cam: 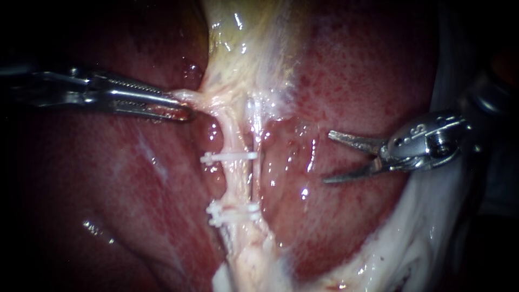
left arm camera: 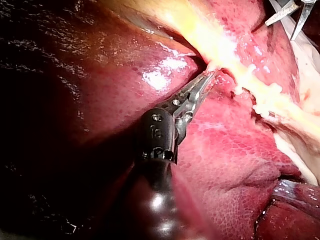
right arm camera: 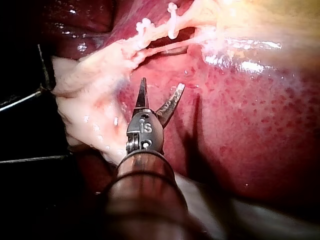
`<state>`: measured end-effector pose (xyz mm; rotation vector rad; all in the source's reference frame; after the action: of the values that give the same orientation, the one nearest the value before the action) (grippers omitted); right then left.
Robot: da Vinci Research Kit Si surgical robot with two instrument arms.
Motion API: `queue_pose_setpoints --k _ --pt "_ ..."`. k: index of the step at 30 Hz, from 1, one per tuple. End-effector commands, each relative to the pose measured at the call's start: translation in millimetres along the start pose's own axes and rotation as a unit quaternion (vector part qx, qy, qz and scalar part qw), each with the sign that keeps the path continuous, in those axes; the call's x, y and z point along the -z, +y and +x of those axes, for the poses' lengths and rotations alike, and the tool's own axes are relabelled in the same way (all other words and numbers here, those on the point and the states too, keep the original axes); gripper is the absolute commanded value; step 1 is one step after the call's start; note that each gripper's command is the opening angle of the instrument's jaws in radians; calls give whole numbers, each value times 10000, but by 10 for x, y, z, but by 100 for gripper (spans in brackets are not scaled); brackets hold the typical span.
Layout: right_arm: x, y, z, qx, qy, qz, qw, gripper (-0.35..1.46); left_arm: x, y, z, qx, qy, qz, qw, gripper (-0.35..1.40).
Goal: Go to the cutting position left tube
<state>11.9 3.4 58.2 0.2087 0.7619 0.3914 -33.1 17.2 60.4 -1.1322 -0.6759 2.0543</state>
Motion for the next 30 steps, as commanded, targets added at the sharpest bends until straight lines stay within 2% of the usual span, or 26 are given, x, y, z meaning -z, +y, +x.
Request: queue_pose_setpoints --k 1,5,8,11,13,16,25,30 --pt "0 0 0 -6 2 1 10000 145 8 0 4 15 16 17 10000 -35" --pt "0 0 1 -7 4 15 10000 145 44 -3 20 78 170 115 9998 -35" --pt "-1 0 2 -13 24 54 10000 145 58 -5 26 110 204 162 9996 -35" --pt "-3 -3 6 -27 131 276 9995 145 59 -4 25 115 220 167 9996 -35" --pt "-7 -7 11 -33 295 660 9974 145 57 -3 25 116 223 176 9995 -35" --pt "-16 -15 20 -130 456 945 9944 145 56 0 25 120 226 185 9995 -35" --pt "-63 -33 46 -535 585 1639 9833 145 55 8 28 133 233 205 9994 -35" --pt "-90 -41 52 -586 581 1921 9779 145 55 9 28 134 238 223 9994 -35"
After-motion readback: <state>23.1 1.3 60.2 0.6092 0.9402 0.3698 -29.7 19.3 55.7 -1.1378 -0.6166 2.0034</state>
